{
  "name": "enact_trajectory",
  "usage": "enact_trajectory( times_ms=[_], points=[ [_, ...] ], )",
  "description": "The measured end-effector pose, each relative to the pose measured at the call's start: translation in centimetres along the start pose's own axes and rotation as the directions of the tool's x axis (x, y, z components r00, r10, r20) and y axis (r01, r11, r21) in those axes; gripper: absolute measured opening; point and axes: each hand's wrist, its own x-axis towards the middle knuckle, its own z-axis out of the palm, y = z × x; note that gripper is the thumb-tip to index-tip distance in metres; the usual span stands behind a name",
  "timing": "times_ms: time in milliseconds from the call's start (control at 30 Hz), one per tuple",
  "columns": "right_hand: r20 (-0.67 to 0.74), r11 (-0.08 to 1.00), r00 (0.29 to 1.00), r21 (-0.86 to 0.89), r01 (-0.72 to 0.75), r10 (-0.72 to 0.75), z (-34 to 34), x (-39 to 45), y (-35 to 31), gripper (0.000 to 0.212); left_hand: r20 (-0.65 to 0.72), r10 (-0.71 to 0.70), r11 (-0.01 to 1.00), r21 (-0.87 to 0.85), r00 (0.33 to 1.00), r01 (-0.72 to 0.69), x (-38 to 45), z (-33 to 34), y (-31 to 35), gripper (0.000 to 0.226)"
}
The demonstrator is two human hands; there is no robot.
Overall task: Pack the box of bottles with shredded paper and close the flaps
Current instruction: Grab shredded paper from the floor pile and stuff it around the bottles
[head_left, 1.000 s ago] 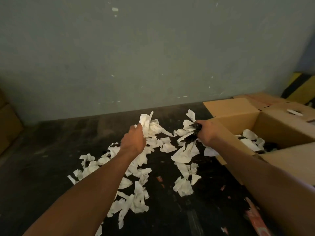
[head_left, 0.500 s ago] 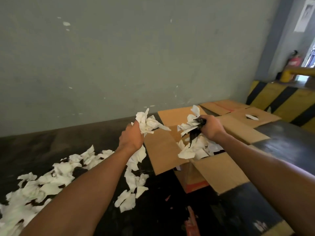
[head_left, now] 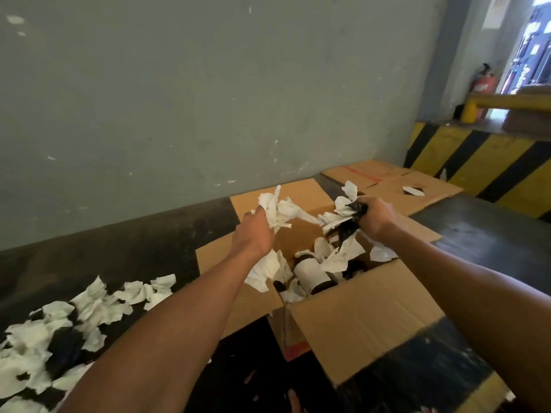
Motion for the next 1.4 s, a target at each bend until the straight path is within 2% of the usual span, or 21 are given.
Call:
enact_trajectory(
  times_ms=[167,300,433,567,733,833,933,1033,1100,1200,1267,1333,1400],
  points=[
    [0.05,0.999,0.998,-0.028,-0.032,0.034,0.7,2.8,2.1,0.024,0.055,-0.003,1.0,-0.003,0.998,0.004,2.1,3.7,1.3,0.038],
    [0.1,0.997,0.995,-0.072,0.0,0.007,1.4,5.8,3.6,0.026,0.083,-0.053,0.999,0.012,0.995,0.052,4.0,6.1,2.0,0.039],
    [0.235,0.969,0.968,-0.209,0.135,-0.085,3.0,8.8,4.8,0.019,0.11,-0.146,0.989,0.053,0.983,0.141,5.6,8.4,2.3,0.039],
    [0.359,0.925,0.918,-0.266,0.272,-0.166,6.2,11.9,6.6,0.014,0.167,-0.274,0.961,0.072,0.947,0.266,6.8,10.5,2.2,0.042],
    [0.554,0.862,0.821,-0.34,0.376,-0.139,10.4,14.9,8.6,0.03,0.226,-0.394,0.918,0.135,0.891,0.372,7.4,13.5,1.6,0.053],
    [0.632,0.813,0.769,-0.396,0.426,-0.096,12.8,15.9,10.0,0.05,0.294,-0.441,0.897,0.171,0.848,0.407,7.3,15.4,1.0,0.058],
    [0.735,0.817,0.678,-0.377,0.436,-0.022,14.7,16.5,11.6,0.073,0.388,-0.457,0.886,0.274,0.8,0.374,6.8,16.8,0.6,0.057],
    [0.783,0.897,0.622,-0.26,0.358,-0.021,15.5,17.0,12.1,0.099,0.484,-0.505,0.858,0.37,0.715,0.356,7.0,17.7,0.0,0.086],
    [0.753,0.943,0.656,-0.174,0.282,-0.058,15.5,17.6,11.9,0.097,0.478,-0.512,0.843,0.44,0.714,0.31,7.6,17.5,-0.3,0.105],
    [0.674,0.903,0.732,-0.248,0.35,-0.098,15.6,18.5,11.5,0.088,0.425,-0.466,0.849,0.461,0.776,0.258,8.2,16.5,-0.2,0.109],
    [0.649,0.888,0.752,-0.272,0.371,-0.115,16.2,18.5,11.7,0.087,0.439,-0.416,0.883,0.405,0.796,0.238,8.3,16.4,0.0,0.11],
    [0.706,0.906,0.7,-0.225,0.36,-0.103,17.2,18.0,12.0,0.092,0.485,-0.391,0.909,0.337,0.782,0.245,7.9,16.9,0.0,0.111],
    [0.802,0.901,0.596,-0.226,0.369,-0.043,17.8,17.2,12.1,0.101,0.551,-0.398,0.902,0.379,0.734,0.205,7.5,17.7,-0.3,0.118]
  ],
)
